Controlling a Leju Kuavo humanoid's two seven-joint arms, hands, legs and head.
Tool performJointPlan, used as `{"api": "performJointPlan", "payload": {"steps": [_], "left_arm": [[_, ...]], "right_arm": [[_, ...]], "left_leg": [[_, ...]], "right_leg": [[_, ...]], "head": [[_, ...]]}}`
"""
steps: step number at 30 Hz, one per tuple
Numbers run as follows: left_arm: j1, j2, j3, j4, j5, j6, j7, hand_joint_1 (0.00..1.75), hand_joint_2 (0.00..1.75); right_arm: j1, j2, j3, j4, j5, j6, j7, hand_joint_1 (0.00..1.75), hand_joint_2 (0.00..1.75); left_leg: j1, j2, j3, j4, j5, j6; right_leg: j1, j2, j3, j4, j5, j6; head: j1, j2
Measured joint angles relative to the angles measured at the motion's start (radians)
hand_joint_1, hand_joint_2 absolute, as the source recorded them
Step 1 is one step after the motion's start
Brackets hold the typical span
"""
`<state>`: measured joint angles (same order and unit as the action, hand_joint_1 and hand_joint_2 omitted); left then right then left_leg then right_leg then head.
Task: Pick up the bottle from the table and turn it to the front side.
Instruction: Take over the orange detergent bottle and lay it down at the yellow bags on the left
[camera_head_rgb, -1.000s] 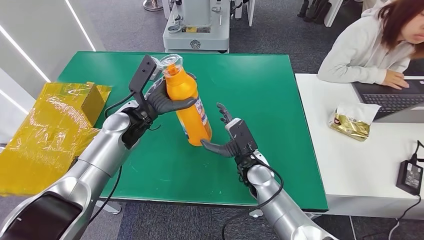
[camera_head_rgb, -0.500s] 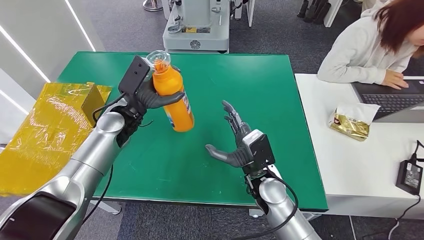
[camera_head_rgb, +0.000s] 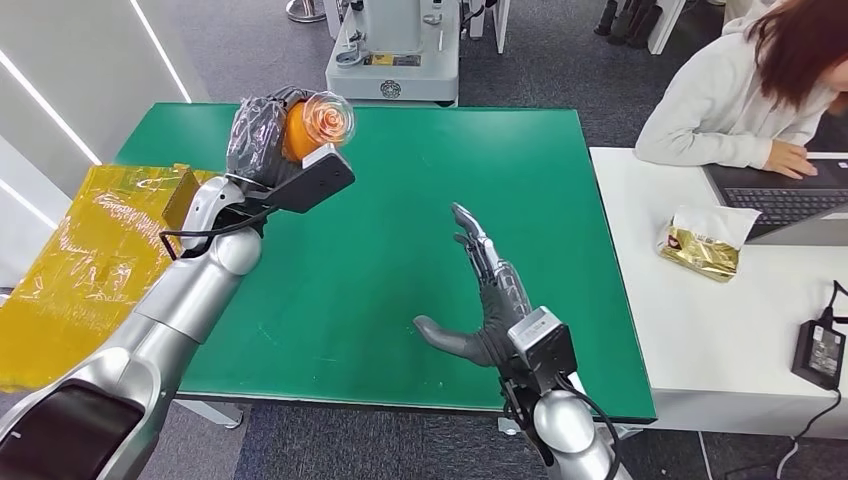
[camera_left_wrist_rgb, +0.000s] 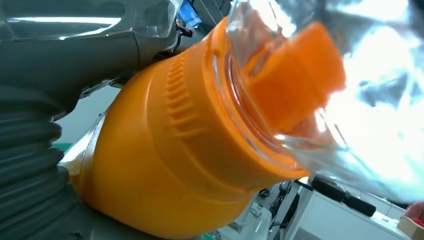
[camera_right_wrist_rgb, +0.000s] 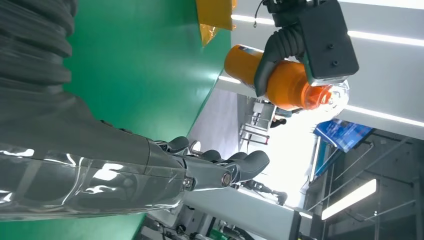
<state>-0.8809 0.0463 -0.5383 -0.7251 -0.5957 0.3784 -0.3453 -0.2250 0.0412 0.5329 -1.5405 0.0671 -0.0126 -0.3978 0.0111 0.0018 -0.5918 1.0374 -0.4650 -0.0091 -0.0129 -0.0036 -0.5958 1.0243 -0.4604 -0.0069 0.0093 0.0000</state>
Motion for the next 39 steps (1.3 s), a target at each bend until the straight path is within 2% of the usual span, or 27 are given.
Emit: {"api": "performJointPlan", "payload": {"steps": [2, 6, 10, 14, 18, 27, 39], "left_arm": [[0.0, 0.002, 0.0, -0.004, -0.049, 0.024, 0.013, 1.75, 1.75], [-0.005, 0.019, 0.0, -0.007, -0.267, 0.142, 0.083, 1.75, 1.75], [-0.003, 0.05, 0.002, -0.006, -0.437, 0.194, 0.131, 1.75, 1.75], [0.009, 0.071, 0.002, 0.008, -0.698, 0.249, 0.244, 1.75, 1.75], [0.031, 0.092, 0.004, 0.024, -0.875, 0.254, 0.333, 1.75, 1.75], [0.15, 0.16, 0.088, 0.024, -0.917, 0.26, 0.367, 1.75, 1.75], [0.225, 0.187, 0.145, 0.004, -0.918, 0.248, 0.373, 1.75, 1.75]], "right_arm": [[0.003, -0.002, 0.0, -0.011, 0.0, -0.001, -0.003, 0.0, 1.75], [0.016, -0.014, -0.002, -0.049, -0.003, -0.017, -0.027, 0.0, 1.75], [0.027, -0.036, -0.023, -0.091, -0.033, -0.03, -0.052, 0.0, 1.75], [0.029, -0.053, -0.051, -0.103, -0.057, -0.016, -0.07, 0.0, 1.75], [0.041, -0.062, -0.075, -0.108, -0.058, -0.016, -0.1, 0.0, 1.75], [0.083, -0.068, -0.176, -0.185, -0.104, -0.011, -0.116, 0.0, 1.75], [0.101, -0.069, -0.231, -0.222, -0.116, 0.001, -0.122, 0.0, 1.75]], "left_leg": [[0.0, 0.0, 0.0, 0.0, 0.0, 0.0], [0.0, 0.0, 0.0, 0.0, 0.0, 0.0], [0.0, 0.0, 0.0, 0.0, 0.0, 0.0], [0.0, 0.0, 0.0, 0.0, 0.0, 0.0], [0.0, 0.0, 0.0, 0.0, 0.0, 0.0], [0.0, 0.001, 0.0, -0.001, 0.0, 0.0], [0.0, 0.001, -0.001, -0.001, 0.0, 0.0]], "right_leg": [[0.0, 0.0, 0.0, 0.0, 0.0, 0.0], [0.0, 0.0, 0.0, 0.0, 0.0, 0.0], [0.0, 0.0, 0.0, 0.0, 0.0, 0.0], [0.0, 0.0, 0.0, 0.0, 0.0, 0.0], [0.0, 0.0, 0.0, 0.0, 0.0, 0.0], [0.0, 0.001, -0.001, 0.0, 0.0, 0.0], [0.0, 0.001, -0.001, 0.0, 0.0, 0.0]], "head": [[0.0, 0.0], [0.0, 0.0], [0.0, 0.0], [0.0, 0.0], [0.0, 0.0], [0.0, 0.0], [0.0, 0.0]]}}
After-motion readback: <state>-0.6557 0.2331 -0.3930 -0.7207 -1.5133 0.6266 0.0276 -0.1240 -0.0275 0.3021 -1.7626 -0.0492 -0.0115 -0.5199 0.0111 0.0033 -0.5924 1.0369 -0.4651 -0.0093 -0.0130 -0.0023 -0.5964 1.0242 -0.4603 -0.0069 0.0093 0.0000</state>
